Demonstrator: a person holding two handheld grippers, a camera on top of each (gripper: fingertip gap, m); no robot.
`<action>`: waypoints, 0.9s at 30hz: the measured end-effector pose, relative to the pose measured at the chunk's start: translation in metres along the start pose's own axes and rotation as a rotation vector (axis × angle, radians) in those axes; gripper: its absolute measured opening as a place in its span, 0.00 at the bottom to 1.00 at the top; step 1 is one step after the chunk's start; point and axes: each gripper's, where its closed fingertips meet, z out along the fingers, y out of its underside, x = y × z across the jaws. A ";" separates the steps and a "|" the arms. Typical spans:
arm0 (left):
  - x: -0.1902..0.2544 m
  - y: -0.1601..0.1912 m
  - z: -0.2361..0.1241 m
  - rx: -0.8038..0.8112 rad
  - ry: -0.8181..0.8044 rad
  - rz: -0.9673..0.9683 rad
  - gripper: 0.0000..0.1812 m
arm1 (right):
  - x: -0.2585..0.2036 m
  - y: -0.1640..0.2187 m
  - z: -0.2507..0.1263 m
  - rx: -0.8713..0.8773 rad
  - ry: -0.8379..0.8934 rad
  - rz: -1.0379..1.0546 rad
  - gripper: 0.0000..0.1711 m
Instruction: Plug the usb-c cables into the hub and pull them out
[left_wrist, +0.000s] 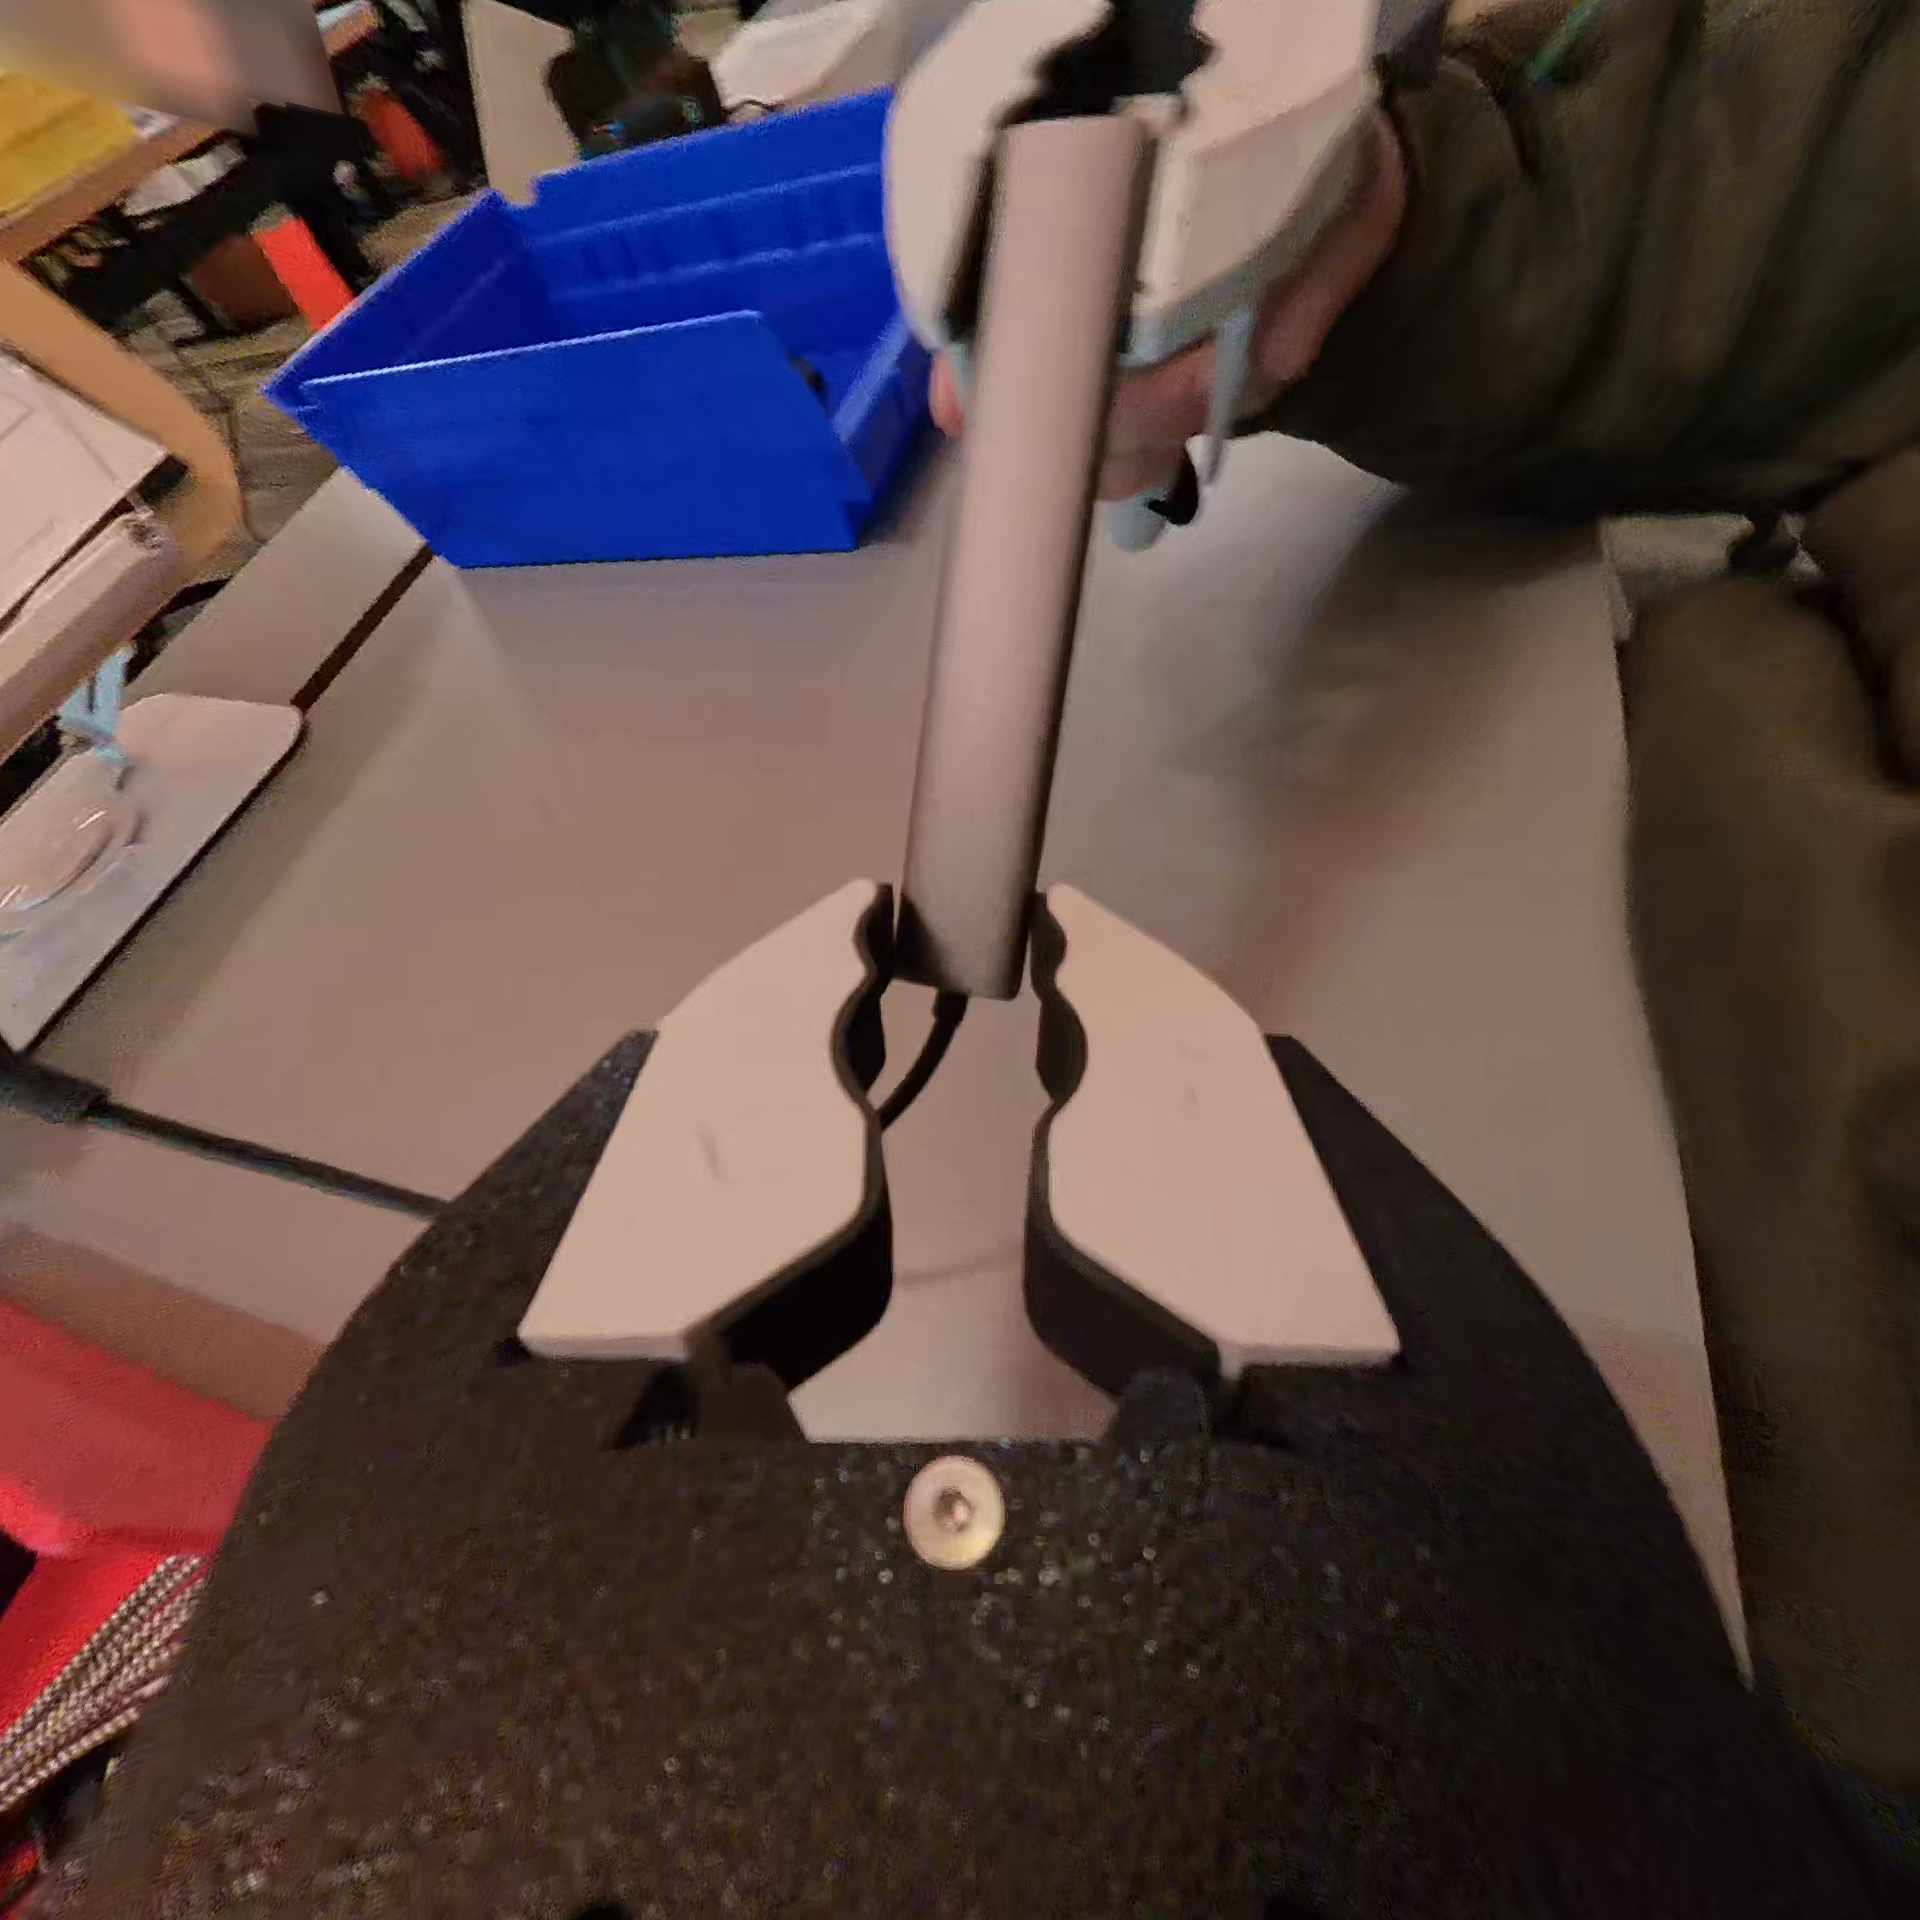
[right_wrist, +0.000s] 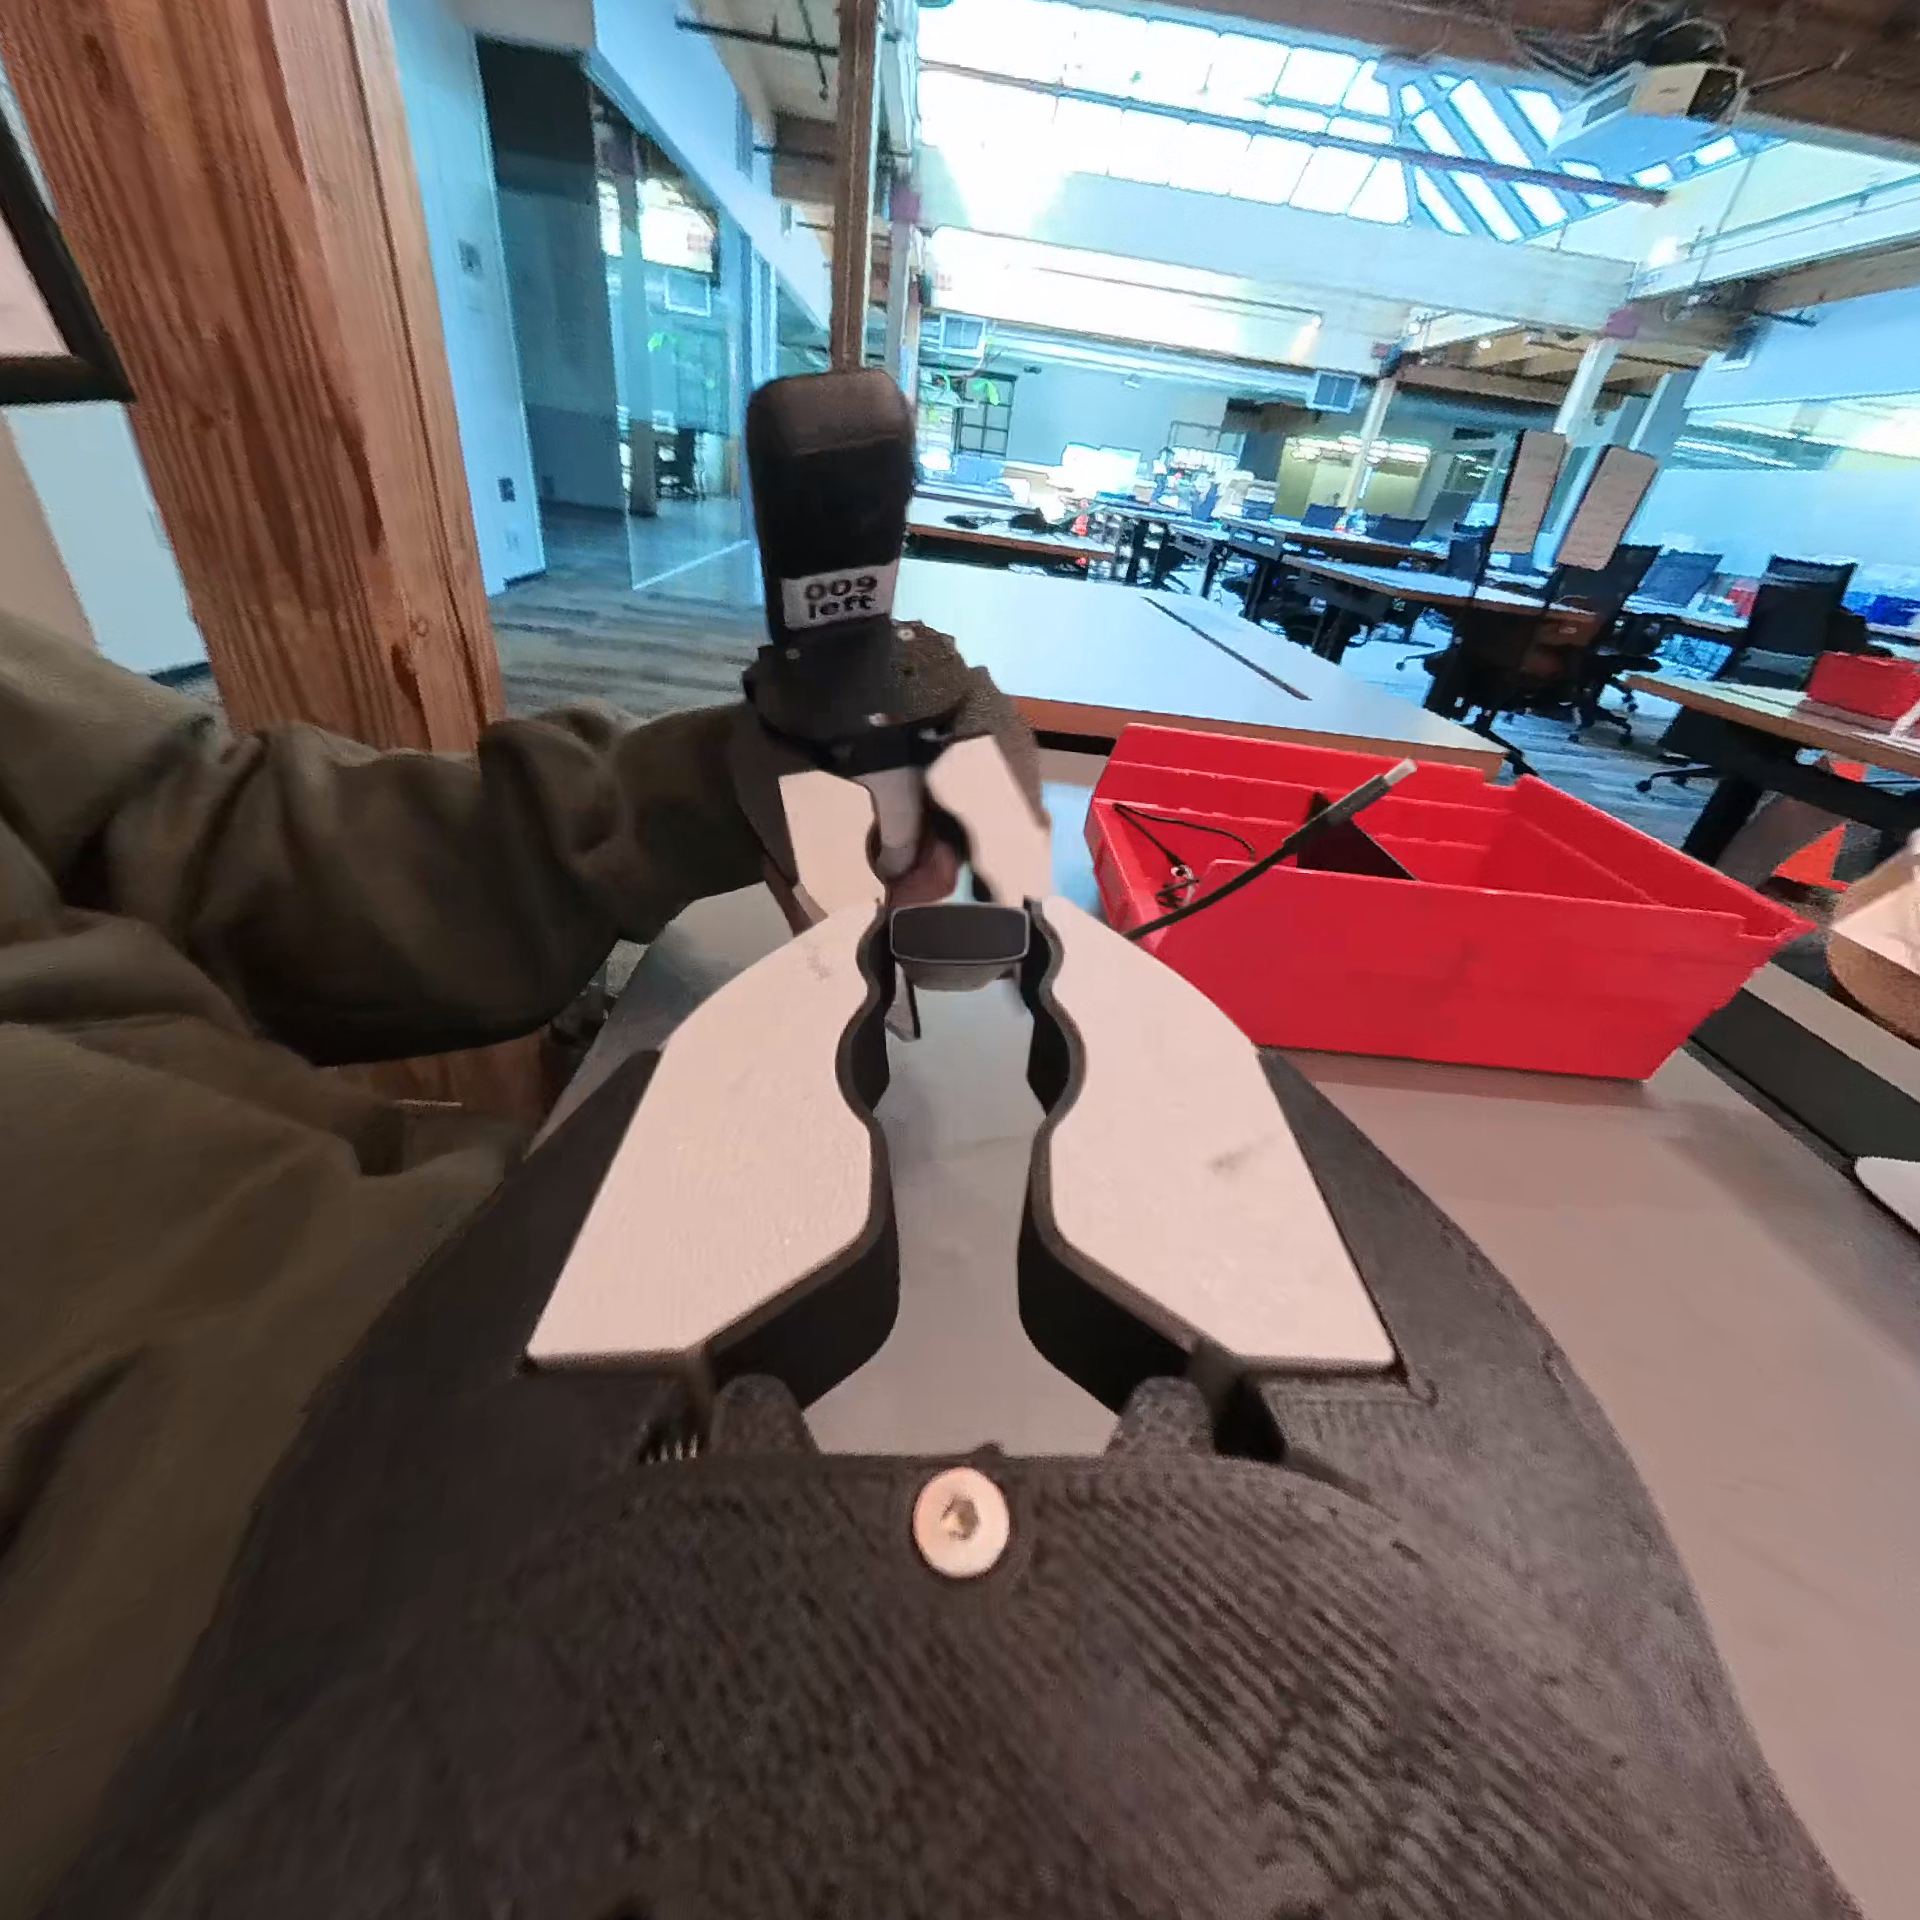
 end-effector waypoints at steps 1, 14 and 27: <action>0.001 0.001 0.001 -0.009 0.005 0.023 0.13 | 0.000 0.000 0.001 0.002 0.000 0.002 0.14; 0.001 0.000 -0.009 0.038 0.020 0.090 0.13 | 0.002 0.011 -0.011 -0.090 -0.004 -0.026 0.24; 0.001 0.019 -0.012 -0.178 -0.029 0.291 0.13 | -0.008 0.051 0.009 -0.262 -0.014 0.075 0.19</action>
